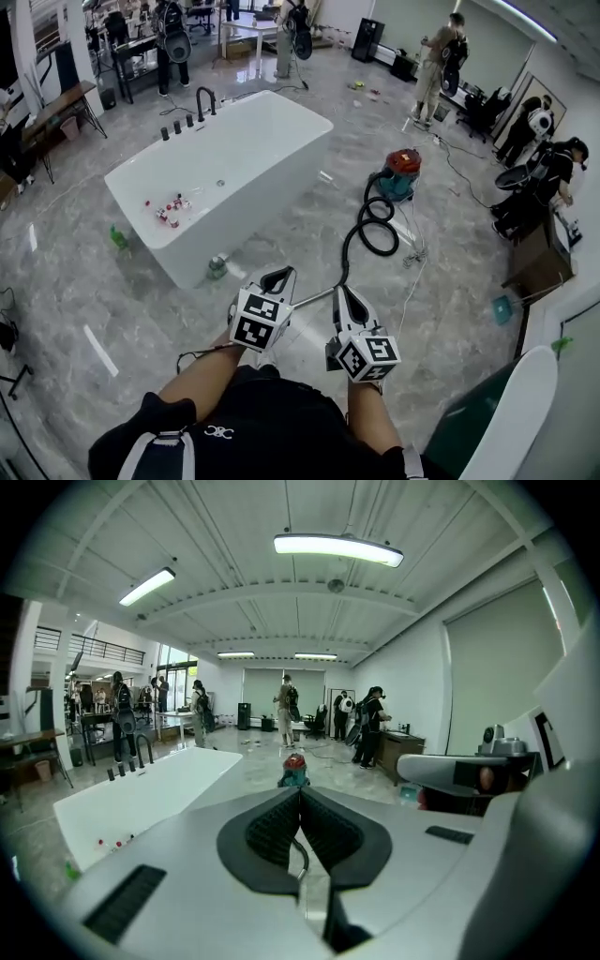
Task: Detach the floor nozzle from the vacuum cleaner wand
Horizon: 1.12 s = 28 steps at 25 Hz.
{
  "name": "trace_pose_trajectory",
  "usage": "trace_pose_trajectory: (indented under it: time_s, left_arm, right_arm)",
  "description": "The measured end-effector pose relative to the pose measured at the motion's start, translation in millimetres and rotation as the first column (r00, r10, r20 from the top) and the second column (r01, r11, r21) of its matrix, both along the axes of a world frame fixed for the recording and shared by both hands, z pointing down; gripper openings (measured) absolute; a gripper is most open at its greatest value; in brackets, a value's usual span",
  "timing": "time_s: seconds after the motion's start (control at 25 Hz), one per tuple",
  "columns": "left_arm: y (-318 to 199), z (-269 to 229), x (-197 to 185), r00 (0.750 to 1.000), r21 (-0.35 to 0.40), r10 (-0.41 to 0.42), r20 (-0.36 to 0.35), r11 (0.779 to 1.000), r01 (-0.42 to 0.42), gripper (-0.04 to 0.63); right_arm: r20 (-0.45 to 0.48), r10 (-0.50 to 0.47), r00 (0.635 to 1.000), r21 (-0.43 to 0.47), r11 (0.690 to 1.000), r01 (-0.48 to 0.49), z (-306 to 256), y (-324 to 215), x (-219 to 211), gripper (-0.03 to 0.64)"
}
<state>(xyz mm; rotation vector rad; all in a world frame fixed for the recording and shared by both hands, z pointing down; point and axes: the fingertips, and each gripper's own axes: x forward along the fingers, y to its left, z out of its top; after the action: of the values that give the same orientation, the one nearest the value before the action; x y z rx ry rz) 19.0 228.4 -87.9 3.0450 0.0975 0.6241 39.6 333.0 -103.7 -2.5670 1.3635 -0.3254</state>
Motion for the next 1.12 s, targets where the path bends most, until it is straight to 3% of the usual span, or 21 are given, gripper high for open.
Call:
trace_pose_trajectory:
  time_s: [0.32, 0.6, 0.88, 1.12]
  left_arm:
    - [-95, 1, 86, 0.997, -0.03, -0.074, -0.014, 0.997, 0.074, 0.009]
    - [-159, 4, 116, 0.989, -0.021, -0.15, 0.0, 0.988, 0.15, 0.009]
    - [-219, 25, 122, 0.956, -0.056, -0.288, 0.046, 0.955, 0.291, 0.009]
    - [-251, 47, 124, 0.909, -0.069, -0.409, 0.085, 0.908, 0.414, 0.009]
  right_arm:
    - [-0.031, -0.084, 0.996, -0.055, 0.995, 0.082, 6, -97, 91, 0.015]
    - [-0.032, -0.167, 0.985, -0.054, 0.985, 0.165, 8, -164, 125, 0.015]
    - [-0.005, -0.273, 0.962, -0.075, 0.959, 0.272, 25, -224, 155, 0.015]
    - [-0.01, -0.407, 0.913, -0.17, 0.901, 0.399, 54, -249, 178, 0.015]
